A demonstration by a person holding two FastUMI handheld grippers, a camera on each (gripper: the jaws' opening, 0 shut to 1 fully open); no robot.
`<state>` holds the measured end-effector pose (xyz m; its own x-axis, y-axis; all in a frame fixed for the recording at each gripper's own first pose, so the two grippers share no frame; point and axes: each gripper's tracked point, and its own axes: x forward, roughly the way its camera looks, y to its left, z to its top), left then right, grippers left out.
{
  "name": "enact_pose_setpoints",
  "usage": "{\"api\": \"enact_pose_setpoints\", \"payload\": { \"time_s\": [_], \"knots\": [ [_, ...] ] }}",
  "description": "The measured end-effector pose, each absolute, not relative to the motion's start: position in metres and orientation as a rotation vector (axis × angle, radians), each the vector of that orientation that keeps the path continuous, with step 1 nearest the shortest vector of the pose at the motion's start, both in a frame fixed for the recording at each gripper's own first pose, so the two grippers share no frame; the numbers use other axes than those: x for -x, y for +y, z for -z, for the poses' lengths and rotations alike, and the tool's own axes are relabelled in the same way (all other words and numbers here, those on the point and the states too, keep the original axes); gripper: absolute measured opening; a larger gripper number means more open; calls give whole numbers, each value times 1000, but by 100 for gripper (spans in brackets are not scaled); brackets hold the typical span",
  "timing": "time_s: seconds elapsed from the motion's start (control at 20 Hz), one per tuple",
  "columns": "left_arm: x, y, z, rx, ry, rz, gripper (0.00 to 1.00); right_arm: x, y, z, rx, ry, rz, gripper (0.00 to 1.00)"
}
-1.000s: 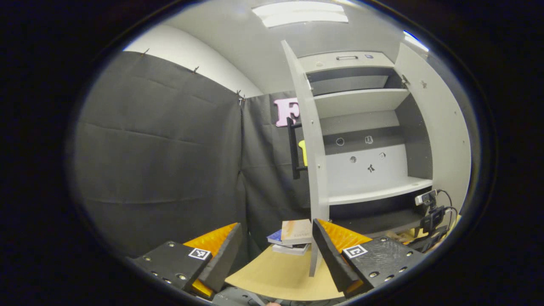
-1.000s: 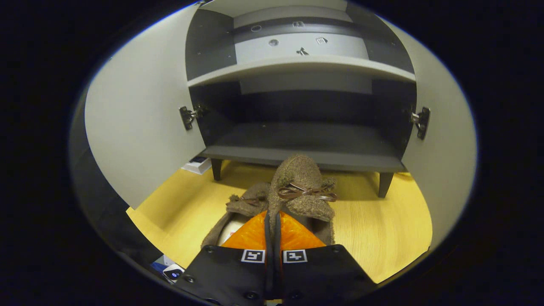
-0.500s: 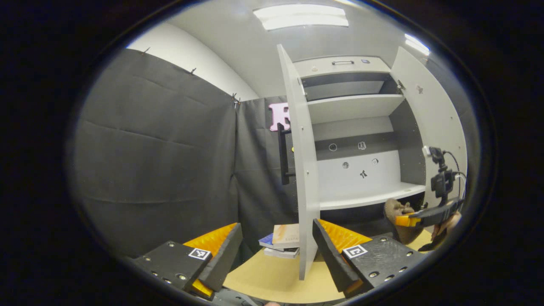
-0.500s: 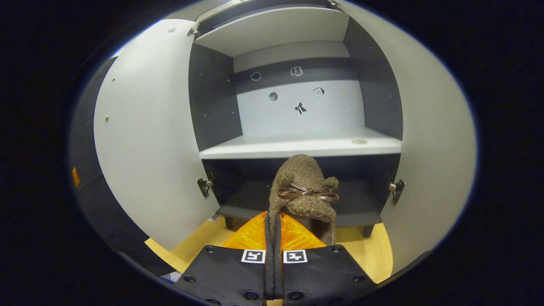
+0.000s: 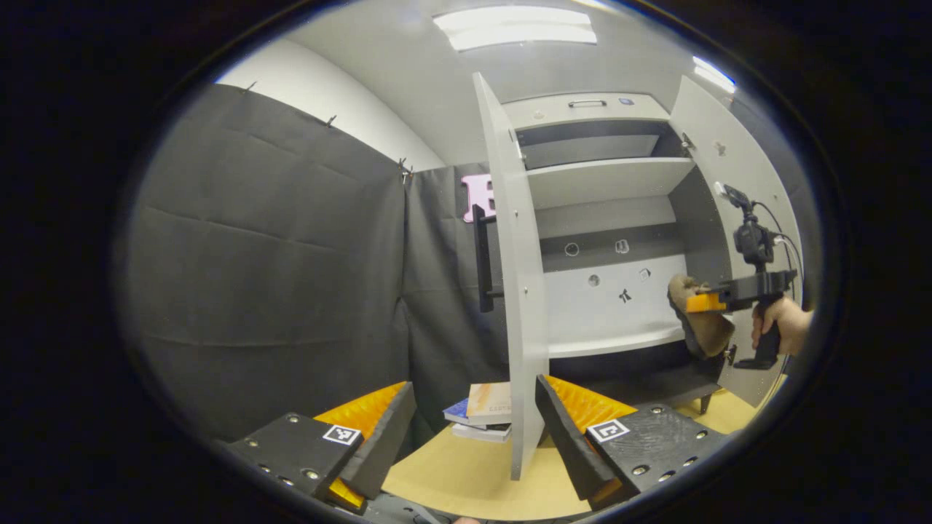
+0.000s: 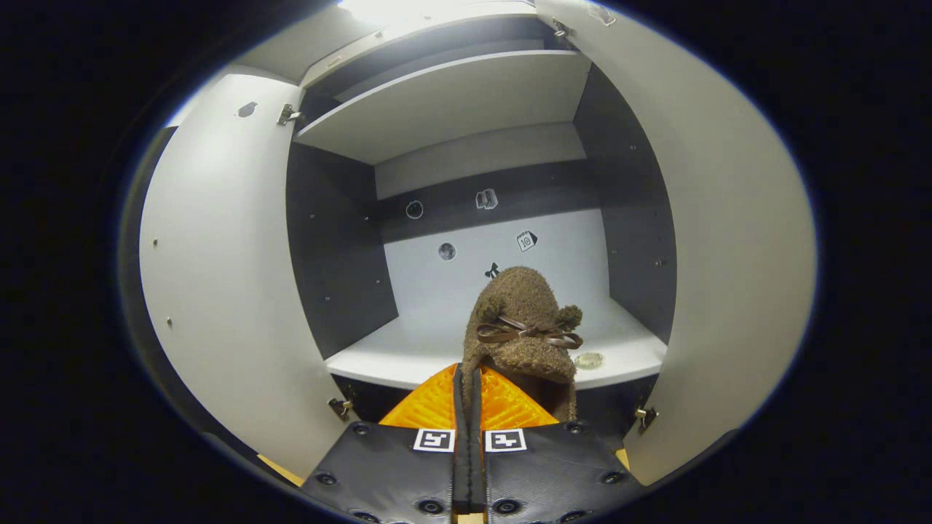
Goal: Grab one shoe with the right hand and put it into the shoe cabinet, grab the other shoe with the left hand and put it into the shoe cabinet; then close the right door with the right hand and the left door with the left hand.
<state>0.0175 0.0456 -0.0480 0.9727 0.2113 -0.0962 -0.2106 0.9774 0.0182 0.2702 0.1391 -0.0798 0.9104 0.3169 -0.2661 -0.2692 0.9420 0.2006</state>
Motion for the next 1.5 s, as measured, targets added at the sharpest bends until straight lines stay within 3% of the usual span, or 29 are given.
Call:
{"api": "enact_pose_setpoints", "payload": {
  "time_s": [0.1,0.35,0.7,0.8,1.05,1.1,1.25,1.5],
  "knots": [
    [-19,46,50,-10,105,-218,100,-298,139,74,-163,309,-288,1],
    [-21,48,56,-15,122,-241,97,-365,145,73,-92,341,-241,1],
    [-20,54,64,3,144,-268,100,-419,158,108,-35,434,-165,1],
    [-20,54,66,-2,148,-266,96,-420,157,106,-18,421,-155,9],
    [-19,52,73,34,164,-224,100,-398,149,70,-2,281,-139,100],
    [-18,51,73,38,166,-212,97,-388,146,61,-2,252,-137,100],
    [-17,47,76,42,166,-169,100,-352,138,35,-27,179,-158,96],
    [-18,36,85,48,188,-75,100,-289,115,4,-26,95,-174,99]
  ]
}}
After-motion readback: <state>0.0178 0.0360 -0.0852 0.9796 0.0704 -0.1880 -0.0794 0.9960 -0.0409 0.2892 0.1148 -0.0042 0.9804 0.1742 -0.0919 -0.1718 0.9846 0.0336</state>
